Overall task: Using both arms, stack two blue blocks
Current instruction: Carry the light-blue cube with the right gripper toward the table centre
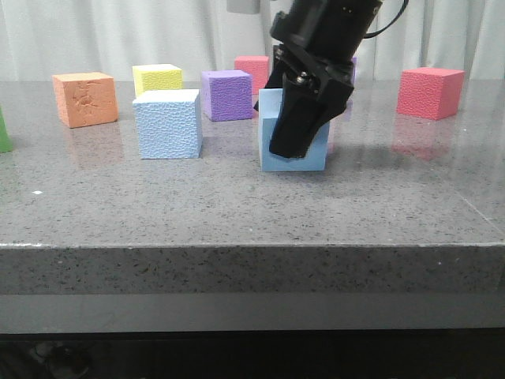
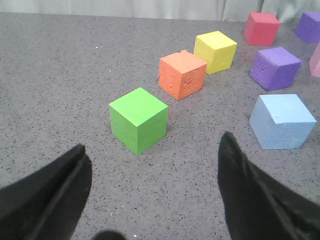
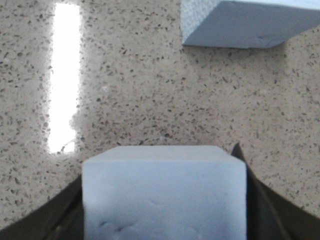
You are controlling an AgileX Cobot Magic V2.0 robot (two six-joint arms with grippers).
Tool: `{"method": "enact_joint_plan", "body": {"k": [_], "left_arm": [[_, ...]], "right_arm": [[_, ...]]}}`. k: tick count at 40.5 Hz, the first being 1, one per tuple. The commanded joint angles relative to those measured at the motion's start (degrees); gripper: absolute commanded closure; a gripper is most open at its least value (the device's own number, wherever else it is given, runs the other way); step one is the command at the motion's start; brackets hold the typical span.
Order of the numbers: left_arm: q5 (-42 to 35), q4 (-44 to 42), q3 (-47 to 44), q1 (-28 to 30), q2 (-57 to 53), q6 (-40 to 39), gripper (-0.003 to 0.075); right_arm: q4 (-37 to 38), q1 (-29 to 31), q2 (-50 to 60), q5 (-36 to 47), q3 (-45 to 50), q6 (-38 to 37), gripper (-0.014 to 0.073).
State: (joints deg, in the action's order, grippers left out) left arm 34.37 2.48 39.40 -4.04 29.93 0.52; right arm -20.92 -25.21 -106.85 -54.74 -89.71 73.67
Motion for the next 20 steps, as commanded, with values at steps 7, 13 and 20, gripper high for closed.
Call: {"method": "enact_joint_plan", "body": {"k": [7,13,20], "left_arm": [[-4.68,0.25,1.48,-0.01,0.61,-0.52,0.0208],[-4.68,0.25,1.48,-0.01,0.61,-0.52,0.0208],[-4.68,0.25,1.48,-0.01,0.61,-0.52,0.0208]], "right_arm": [[-1.88,0.16,2.87,3.37,-1.87,-2.45,-0.0066],[-2.16,0.16,4.34,3.53,-1.87,-5.29,-0.0059],[-3.21,0.16,9.10,3.58,-1.87,-10.30,-0.0059]]}}
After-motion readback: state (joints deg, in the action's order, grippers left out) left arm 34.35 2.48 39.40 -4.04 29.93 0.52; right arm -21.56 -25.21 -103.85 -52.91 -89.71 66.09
